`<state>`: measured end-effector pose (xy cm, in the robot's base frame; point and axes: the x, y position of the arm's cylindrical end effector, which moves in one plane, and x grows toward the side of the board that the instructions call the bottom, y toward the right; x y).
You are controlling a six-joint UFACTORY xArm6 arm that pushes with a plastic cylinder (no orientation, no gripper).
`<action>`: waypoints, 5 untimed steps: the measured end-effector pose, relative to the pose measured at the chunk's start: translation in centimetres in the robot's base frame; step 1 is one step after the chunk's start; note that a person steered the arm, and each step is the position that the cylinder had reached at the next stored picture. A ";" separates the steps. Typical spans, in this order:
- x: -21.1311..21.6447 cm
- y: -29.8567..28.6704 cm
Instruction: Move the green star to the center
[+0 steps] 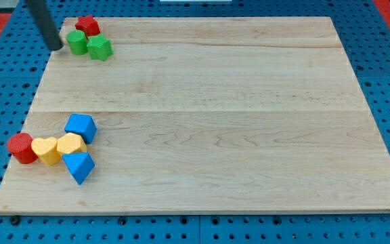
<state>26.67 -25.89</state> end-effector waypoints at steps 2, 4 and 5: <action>3.0 9.5; 7.5 19.2; 10.2 21.4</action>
